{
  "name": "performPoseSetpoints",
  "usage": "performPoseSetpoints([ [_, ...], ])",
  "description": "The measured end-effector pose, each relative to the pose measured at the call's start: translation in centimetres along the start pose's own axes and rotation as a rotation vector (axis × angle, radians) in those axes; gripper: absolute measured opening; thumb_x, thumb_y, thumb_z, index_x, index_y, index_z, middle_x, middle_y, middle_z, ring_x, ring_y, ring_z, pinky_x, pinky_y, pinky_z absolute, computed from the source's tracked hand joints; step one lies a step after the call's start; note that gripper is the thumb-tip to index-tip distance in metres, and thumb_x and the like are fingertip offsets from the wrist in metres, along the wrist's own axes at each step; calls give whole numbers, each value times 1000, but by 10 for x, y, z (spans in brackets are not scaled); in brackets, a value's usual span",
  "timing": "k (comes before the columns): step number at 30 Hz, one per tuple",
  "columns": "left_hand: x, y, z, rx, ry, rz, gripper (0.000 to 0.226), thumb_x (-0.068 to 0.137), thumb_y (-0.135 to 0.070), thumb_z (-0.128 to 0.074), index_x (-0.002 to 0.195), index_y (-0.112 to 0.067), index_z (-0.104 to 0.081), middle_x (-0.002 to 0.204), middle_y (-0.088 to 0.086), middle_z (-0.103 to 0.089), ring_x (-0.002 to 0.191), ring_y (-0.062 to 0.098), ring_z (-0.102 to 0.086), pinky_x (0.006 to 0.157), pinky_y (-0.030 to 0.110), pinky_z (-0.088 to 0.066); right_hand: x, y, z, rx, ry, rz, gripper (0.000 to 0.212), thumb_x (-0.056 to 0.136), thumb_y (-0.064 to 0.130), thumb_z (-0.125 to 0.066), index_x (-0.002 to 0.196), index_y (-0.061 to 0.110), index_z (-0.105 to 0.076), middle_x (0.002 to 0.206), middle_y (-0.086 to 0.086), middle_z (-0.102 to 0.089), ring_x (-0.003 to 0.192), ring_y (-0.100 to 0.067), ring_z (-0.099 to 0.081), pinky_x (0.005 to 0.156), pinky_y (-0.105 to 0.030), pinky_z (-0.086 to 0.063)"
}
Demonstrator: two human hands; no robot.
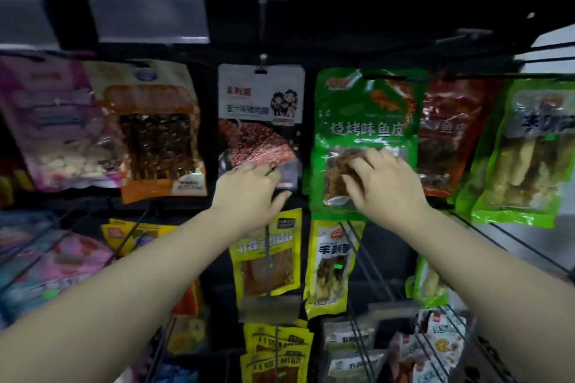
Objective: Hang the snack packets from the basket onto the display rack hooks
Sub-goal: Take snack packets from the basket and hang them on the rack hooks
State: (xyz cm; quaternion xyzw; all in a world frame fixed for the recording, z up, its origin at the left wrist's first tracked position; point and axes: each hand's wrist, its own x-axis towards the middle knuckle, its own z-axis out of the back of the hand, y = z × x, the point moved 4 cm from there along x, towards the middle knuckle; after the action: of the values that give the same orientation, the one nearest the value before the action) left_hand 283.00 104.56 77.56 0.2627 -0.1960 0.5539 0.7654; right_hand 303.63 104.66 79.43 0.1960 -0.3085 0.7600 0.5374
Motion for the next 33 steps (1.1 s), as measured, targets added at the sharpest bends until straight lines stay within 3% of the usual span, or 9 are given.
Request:
performPoseSetpoints([
  [3, -51, 54, 14, 72, 17, 84, 39, 94, -54, -42, 97, -25, -67, 93, 1, -71, 88, 27, -69, 62, 30, -47, 11, 56, 7, 81, -34, 146, 38, 87, 36, -43, 80, 7, -67, 74, -10, -62, 70, -32, -63, 56, -35, -51],
  [7, -120, 148, 28, 47, 163, 382, 37, 92, -57, -46, 82, -25, -63, 83, 6, -71, 85, 31, -69, 61, 31, -46, 26, 131, 13, 132, -5, 299, 33, 87, 35, -49, 74, 9, -65, 68, -9, -64, 62, -30, -65, 47, -31, -48],
  [12, -202, 233, 48, 115, 216, 536, 37, 95, -53, -44, 91, -25, -68, 79, 6, -69, 79, 29, -66, 55, 29, -43, 39, 216, 28, 268, -5, 416, 37, 96, 42, -41, 109, 15, -62, 107, -6, -66, 95, -31, -65, 66, -36, -46],
  [15, -243, 280, 63, 116, 225, 611, 31, 96, -49, -46, 80, -26, -58, 72, 6, -64, 74, 31, -64, 52, 28, -41, 48, 262, 45, 320, -14, 430, 40, 97, 47, -34, 116, 22, -59, 117, 2, -63, 104, -27, -63, 69, -34, -47],
  [19, -289, 337, 64, 121, 286, 608, 32, 98, -49, -42, 78, -27, -54, 64, -1, -60, 58, 22, -56, 44, 25, -37, 54, 324, 58, 265, 44, 455, 39, 97, 49, -31, 105, 20, -56, 102, 1, -61, 96, -28, -62, 66, -34, -43],
  [24, -330, 386, 31, 48, 252, 471, 34, 98, -46, -44, 73, -26, -57, 54, -6, -52, 51, 17, -51, 41, 23, -29, 37, 399, 70, 288, -84, 406, 33, 89, 39, -49, 76, 14, -65, 66, -3, -63, 60, -28, -64, 48, -30, -46],
  [27, -345, 399, -1, -102, 335, 360, 29, 100, -40, -42, 85, -26, -62, 70, -6, -62, 63, 16, -58, 45, 27, -40, 18, 441, 61, 258, 25, 349, 23, 86, 33, -59, 75, 13, -63, 67, -4, -63, 63, -29, -64, 49, -33, -50],
  [30, -348, 392, -28, -232, 382, 249, 40, 97, -46, -33, 98, -22, -64, 94, -5, -65, 77, 18, -57, 56, 31, -43, 0, 473, 36, 235, 291, 218, 24, 96, 31, -44, 105, 14, -59, 102, -5, -63, 99, -27, -60, 75, -36, -53],
  [33, -340, 382, -56, -321, 381, 191, 46, 94, -45, -32, 124, -22, -58, 124, -1, -57, 94, 22, -62, 68, 34, -49, -10, 494, 11, 269, 479, 22, 27, 95, 21, -45, 119, 12, -52, 119, -6, -56, 114, -26, -51, 87, -34, -49],
])
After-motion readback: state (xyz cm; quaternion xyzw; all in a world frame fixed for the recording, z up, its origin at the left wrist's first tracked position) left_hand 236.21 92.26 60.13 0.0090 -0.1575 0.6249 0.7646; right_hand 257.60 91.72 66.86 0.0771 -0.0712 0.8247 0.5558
